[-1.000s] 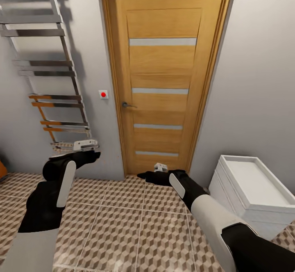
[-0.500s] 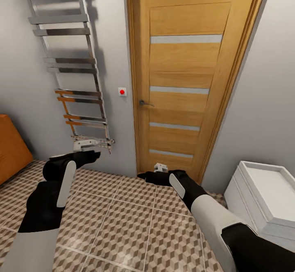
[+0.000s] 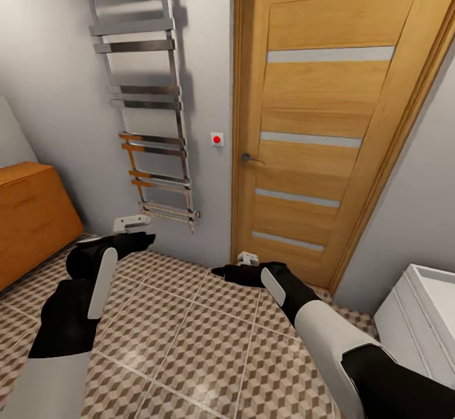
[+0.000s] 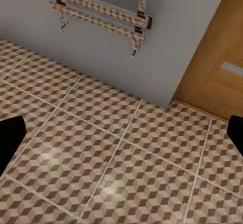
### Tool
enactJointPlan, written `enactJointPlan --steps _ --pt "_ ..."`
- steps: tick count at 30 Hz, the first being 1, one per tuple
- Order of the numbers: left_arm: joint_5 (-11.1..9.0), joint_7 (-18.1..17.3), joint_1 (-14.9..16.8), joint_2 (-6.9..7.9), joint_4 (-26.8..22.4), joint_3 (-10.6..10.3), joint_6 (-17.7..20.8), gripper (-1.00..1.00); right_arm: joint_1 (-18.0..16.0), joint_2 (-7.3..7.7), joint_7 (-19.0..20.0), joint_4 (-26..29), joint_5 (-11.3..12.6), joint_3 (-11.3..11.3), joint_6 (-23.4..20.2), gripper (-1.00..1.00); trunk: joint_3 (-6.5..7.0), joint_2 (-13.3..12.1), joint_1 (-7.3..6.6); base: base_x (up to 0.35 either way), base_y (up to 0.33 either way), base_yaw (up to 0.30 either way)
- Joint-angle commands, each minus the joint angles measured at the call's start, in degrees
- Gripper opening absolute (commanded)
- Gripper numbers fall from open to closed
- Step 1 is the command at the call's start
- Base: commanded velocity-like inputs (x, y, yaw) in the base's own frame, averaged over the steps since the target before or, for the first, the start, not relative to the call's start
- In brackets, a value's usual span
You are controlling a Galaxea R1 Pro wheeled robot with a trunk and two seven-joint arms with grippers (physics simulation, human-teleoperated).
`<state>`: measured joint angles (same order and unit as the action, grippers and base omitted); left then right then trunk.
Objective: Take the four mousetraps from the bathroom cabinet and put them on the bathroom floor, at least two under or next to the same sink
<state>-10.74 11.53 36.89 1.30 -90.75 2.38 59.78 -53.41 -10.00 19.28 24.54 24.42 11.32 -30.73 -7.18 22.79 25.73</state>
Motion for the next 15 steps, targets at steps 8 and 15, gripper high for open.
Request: enactJointPlan --steps 8,15 --pt "-0.6 0.46 0.03 0.02 -0.05 -0.05 0.22 1.0 -0.03 0.0 0.06 0.06 0.02 0.15 -0.2 1.0 -0.48 0.13 0.05 0.116 0.0 0.263" --pt "-0.6 0.53 0.04 0.02 -0.05 -0.35 0.22 1.0 -0.03 0.0 0.06 0.04 -0.03 0.18 -0.2 1.0 -0.79 0.13 0.05 0.037 0.0 0.263"
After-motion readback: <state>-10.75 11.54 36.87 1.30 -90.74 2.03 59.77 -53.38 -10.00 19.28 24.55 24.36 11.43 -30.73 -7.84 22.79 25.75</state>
